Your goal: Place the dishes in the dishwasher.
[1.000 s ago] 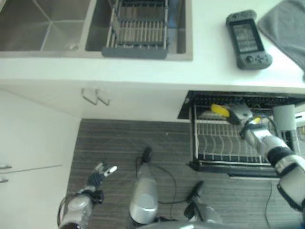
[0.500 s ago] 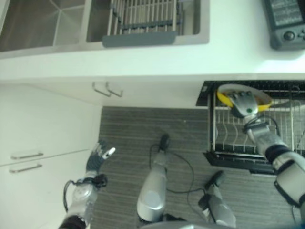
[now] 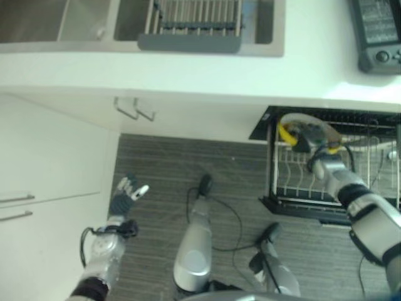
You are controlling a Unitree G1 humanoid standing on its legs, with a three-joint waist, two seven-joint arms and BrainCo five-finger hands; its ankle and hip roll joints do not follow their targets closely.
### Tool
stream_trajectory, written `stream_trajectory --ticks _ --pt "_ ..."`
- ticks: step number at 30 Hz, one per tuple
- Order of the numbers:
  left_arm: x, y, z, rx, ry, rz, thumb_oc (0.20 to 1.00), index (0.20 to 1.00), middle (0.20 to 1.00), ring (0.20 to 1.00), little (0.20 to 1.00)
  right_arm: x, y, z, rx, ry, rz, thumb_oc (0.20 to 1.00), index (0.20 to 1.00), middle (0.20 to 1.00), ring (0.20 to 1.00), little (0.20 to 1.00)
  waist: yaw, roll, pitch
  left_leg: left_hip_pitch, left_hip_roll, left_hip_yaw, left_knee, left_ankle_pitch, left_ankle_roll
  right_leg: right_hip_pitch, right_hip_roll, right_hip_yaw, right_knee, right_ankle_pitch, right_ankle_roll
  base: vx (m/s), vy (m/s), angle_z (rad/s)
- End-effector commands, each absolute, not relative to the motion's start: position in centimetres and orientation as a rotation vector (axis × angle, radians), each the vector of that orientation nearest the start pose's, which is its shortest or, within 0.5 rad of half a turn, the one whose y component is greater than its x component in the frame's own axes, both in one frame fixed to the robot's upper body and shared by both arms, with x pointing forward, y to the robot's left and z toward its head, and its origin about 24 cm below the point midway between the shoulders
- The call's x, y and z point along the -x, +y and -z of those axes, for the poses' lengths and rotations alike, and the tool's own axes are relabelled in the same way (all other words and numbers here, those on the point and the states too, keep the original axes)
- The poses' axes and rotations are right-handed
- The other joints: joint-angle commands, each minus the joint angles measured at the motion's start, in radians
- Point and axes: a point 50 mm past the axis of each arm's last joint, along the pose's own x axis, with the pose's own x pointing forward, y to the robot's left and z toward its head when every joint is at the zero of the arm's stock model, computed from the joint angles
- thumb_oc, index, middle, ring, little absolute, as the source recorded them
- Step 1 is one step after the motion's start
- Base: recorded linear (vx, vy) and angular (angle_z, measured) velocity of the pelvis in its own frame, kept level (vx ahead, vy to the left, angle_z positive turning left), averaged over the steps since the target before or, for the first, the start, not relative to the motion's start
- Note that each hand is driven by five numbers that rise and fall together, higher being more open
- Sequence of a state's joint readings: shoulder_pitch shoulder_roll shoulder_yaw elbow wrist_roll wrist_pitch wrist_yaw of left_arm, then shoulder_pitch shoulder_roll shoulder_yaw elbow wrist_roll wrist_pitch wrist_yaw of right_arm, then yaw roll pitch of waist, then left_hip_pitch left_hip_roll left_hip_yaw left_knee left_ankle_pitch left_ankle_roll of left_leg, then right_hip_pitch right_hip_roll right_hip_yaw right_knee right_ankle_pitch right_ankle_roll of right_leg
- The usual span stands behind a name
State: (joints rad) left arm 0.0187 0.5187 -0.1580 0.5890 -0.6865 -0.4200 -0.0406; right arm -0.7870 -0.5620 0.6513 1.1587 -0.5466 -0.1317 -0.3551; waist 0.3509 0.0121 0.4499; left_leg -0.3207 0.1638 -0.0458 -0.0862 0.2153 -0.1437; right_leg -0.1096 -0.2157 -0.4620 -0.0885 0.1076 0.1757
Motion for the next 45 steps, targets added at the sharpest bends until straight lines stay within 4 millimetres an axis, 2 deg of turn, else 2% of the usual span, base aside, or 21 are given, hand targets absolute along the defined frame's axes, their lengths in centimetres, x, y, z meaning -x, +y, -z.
stream_trajectory --ticks 1,2,6,7,9,10,11,12,17,21,24,25,28,30,35,40,45 --pt "-22.5 28.7 1.2 -0.004 0.146 -0.150 1.000 1.000 1.000 1.000 1.000 -35.5 -25.6 -4.9 1.436 0.176 -0.074 1.000 1.000 1.000 1.000 1.000 0.019 0.005 0.028 -0.005 -0.047 -0.017 -0.001 -0.069 0.039 -0.011 -0.009 0.011 0.010 0.031 0.042 0.02 -0.049 0.00" --pt "-22.6 28.7 1.2 -0.010 0.151 -0.145 1.000 1.000 1.000 1.000 1.000 -35.5 -25.8 -4.6 1.349 0.236 -0.073 1.000 1.000 1.000 1.000 1.000 0.016 0.002 0.028 -0.003 -0.048 -0.018 -0.001 -0.067 0.040 -0.010 -0.009 0.011 0.010 0.034 0.042 0.00 0.000 0.00" --pt "-22.9 28.7 0.8 -0.023 0.155 -0.134 1.000 1.000 1.000 1.000 1.000 -35.3 -25.8 -3.9 1.196 0.328 -0.093 1.000 1.000 1.000 1.000 1.000 0.015 -0.010 0.028 0.008 -0.045 -0.016 -0.001 -0.072 0.039 -0.002 -0.005 0.013 0.011 0.033 0.040 0.02 -0.024 0.01" --pt "-23.3 28.6 0.4 -0.036 0.158 -0.121 1.000 1.000 1.000 1.000 1.000 -35.2 -25.7 -3.6 1.041 0.363 -0.073 1.000 1.000 1.000 1.000 1.000 0.016 -0.015 0.028 0.020 -0.040 -0.014 -0.001 -0.073 0.039 0.008 -0.003 0.010 0.012 0.034 0.038 0.06 -0.056 0.03" --pt "-23.4 28.6 0.4 -0.037 0.165 -0.123 1.000 1.000 1.000 1.000 1.000 -35.2 -25.8 -3.6 0.922 0.387 -0.058 1.000 1.000 1.000 1.000 1.000 0.015 -0.020 0.028 0.029 -0.036 -0.010 -0.001 -0.075 0.038 0.015 0.000 0.009 0.013 0.035 0.036 0.05 -0.034 0.02" --pt "-23.5 28.5 0.4 -0.041 0.175 -0.126 1.000 1.000 1.000 1.000 1.000 -35.2 -25.9 -3.5 0.757 0.398 -0.027 1.000 1.000 1.000 1.000 1.000 0.014 -0.023 0.029 0.043 -0.030 -0.006 -0.001 -0.080 0.036 0.025 0.006 0.013 0.015 0.032 0.033 0.06 -0.014 0.00" --pt "-23.3 28.6 0.6 -0.046 0.192 -0.124 1.000 1.000 1.000 1.000 1.000 -35.4 -26.1 -4.1 0.541 0.372 0.014 1.000 1.000 1.000 1.000 1.000 0.010 -0.024 0.028 0.056 -0.027 -0.004 -0.001 -0.084 0.036 0.033 0.008 0.016 0.016 0.031 0.029 0.06 -0.003 0.01" --pt "-23.3 28.5 0.8 -0.049 0.203 -0.123 1.000 1.000 1.000 1.000 1.000 -35.6 -26.2 -4.5 0.415 0.348 0.033 1.000 1.000 1.000 1.000 1.000 0.007 -0.026 0.025 0.059 -0.028 -0.003 -0.001 -0.082 0.037 0.036 0.008 0.017 0.015 0.032 0.028 0.04 0.014 -0.01" --pt "-22.4 28.9 1.5 -0.057 0.238 -0.135 1.000 1.000 1.000 1.000 1.000 -35.5 -26.7 -5.1 0.093 0.305 0.023 1.000 1.000 1.000 1.000 1.000 -0.007 -0.034 0.013 0.078 -0.021 0.008 -0.001 -0.089 0.036 0.047 0.015 0.029 0.016 0.029 0.020 0.02 0.017 -0.04" --pt "-21.5 29.2 2.3 -0.049 0.269 -0.156 1.000 1.000 1.000 1.000 1.000 -35.6 -27.0 -6.3 -0.246 0.227 0.000 1.000 1.000 1.000 1.000 1.000 -0.027 -0.041 -0.002 0.107 -0.010 0.031 -0.001 -0.095 0.034 0.062 0.018 0.042 0.020 0.025 0.014 0.02 0.053 -0.07" --pt "-20.8 29.3 2.9 -0.035 0.287 -0.171 1.000 1.000 1.000 1.000 1.000 -35.5 -26.5 -6.5 -0.443 0.203 -0.040 1.000 1.000 1.000 1.000 1.000 -0.040 -0.044 -0.016 0.123 -0.005 0.045 -0.001 -0.101 0.033 0.069 0.017 0.051 0.023 0.023 0.014 0.01 0.056 -0.17" --pt "-20.6 29.4 3.1 -0.029 0.298 -0.180 1.000 1.000 1.000 1.000 1.000 -35.5 -25.9 -6.7 -0.600 0.182 -0.087 1.000 1.000 1.000 1.000 1.000 -0.051 -0.049 -0.025 0.135 0.000 0.055 -0.001 -0.105 0.033 0.073 0.018 0.056 0.025 0.021 0.013 0.01 0.049 -0.17" --pt "-19.9 29.0 4.0 -0.013 0.323 -0.203 1.000 1.000 1.000 1.000 1.000 -35.2 -24.4 -6.8 -0.757 0.157 -0.132 1.000 1.000 1.000 1.000 1.000 -0.075 -0.057 -0.047 0.158 0.007 0.077 -0.001 -0.111 0.033 0.083 0.020 0.069 0.028 0.020 0.011 0.01 0.067 -0.16" --pt "-18.8 28.7 4.9 0.007 0.351 -0.228 1.000 1.000 1.000 1.000 1.000 -34.4 -23.4 -7.1 -0.890 0.105 -0.133 1.000 1.000 1.000 1.000 1.000 -0.108 -0.067 -0.073 0.185 0.015 0.101 -0.001 -0.117 0.035 0.096 0.021 0.089 0.025 0.023 0.010 -0.01 0.091 -0.28" --pt "-17.7 28.6 5.8 0.018 0.380 -0.265 1.000 1.000 1.000 1.000 1.000 -32.7 -22.9 -5.9 -0.991 0.120 -0.140 1.000 1.000 1.000 1.000 1.000 -0.143 -0.078 -0.102 0.213 0.026 0.125 -0.001 -0.123 0.038 0.110 0.023 0.109 0.023 0.022 0.010 0.01 0.031 -0.20" --pt "-15.5 28.9 7.3 0.018 0.454 -0.348 1.000 1.000 1.000 1.000 1.000 -28.4 -23.0 -2.9 -1.069 0.153 -0.065 1.000 1.000 1.000 1.000 1.000 -0.212 -0.103 -0.151 0.263 0.042 0.172 -0.001 -0.130 0.043 0.128 0.028 0.140 0.020 0.026 0.014 0.03 -0.006 -0.30" --pt "-13.9 29.0 8.4 0.006 0.513 -0.386 1.000 1.000 1.000 1.000 1.000 -25.6 -23.2 -2.2 -0.987 0.099 0.007 1.000 1.000 1.000 1.000 1.000 -0.274 -0.121 -0.182 0.304 0.054 0.209 -0.001 -0.138 0.046 0.138 0.032 0.172 0.017 0.026 0.017 0.03 -0.033 -0.30"
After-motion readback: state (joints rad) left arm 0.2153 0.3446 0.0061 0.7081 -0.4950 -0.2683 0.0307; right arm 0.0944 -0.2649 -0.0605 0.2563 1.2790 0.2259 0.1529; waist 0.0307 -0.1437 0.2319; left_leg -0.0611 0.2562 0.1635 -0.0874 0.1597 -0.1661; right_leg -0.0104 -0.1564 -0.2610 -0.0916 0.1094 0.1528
